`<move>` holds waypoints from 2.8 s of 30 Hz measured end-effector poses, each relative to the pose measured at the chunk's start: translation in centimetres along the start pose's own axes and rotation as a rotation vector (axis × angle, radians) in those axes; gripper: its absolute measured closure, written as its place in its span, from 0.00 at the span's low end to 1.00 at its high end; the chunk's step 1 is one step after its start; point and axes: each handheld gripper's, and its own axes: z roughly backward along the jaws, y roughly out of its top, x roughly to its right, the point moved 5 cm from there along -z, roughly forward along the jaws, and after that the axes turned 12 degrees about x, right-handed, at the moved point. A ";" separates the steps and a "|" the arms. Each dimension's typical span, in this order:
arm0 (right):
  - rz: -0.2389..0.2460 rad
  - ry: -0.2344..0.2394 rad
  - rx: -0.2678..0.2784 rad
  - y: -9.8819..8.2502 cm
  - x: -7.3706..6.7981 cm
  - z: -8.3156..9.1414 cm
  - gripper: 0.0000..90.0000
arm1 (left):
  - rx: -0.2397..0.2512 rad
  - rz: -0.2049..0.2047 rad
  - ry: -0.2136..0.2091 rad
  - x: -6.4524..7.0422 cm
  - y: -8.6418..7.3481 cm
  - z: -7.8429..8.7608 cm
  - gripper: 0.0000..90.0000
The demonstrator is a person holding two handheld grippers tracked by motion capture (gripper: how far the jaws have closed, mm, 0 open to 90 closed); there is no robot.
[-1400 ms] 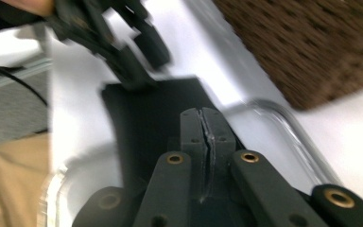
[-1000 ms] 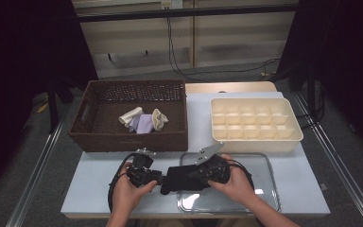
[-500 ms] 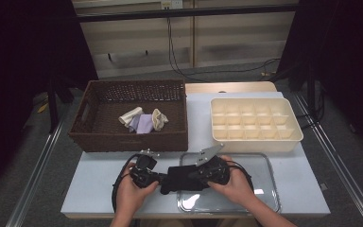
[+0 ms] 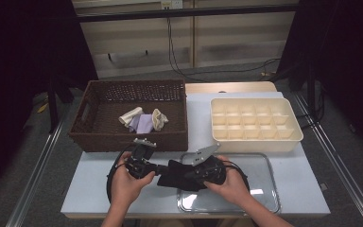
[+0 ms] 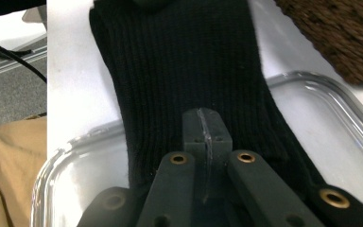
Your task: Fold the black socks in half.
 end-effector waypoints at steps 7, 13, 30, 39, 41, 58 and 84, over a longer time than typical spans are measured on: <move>0.003 0.005 0.000 0.9 -0.2 -1.3 1.00 | -0.026 -0.028 0.037 0.0 0.5 0.4 0.97; 0.005 -0.008 0.003 1.9 -0.3 -1.3 1.00 | -0.033 -0.011 0.032 -0.4 0.2 0.5 0.96; 0.021 0.020 0.006 2.6 -1.2 -3.4 1.00 | -0.051 -0.030 0.018 0.3 0.3 0.3 0.97; 0.020 -0.053 0.015 2.4 0.9 -0.2 1.00 | -0.076 -0.064 -0.009 1.9 0.1 -1.4 0.97; 0.012 -0.065 0.024 2.4 1.1 0.1 1.00 | -0.086 -0.081 -0.019 2.3 -0.1 -1.8 0.97; 0.006 -0.073 0.092 4.7 1.4 -0.1 0.98 | -0.079 -0.109 -0.027 3.5 -0.8 -4.7 0.97; -0.015 -0.055 0.004 1.9 2.1 -2.2 0.98 | 0.000 -0.056 -0.016 1.9 0.0 0.0 0.92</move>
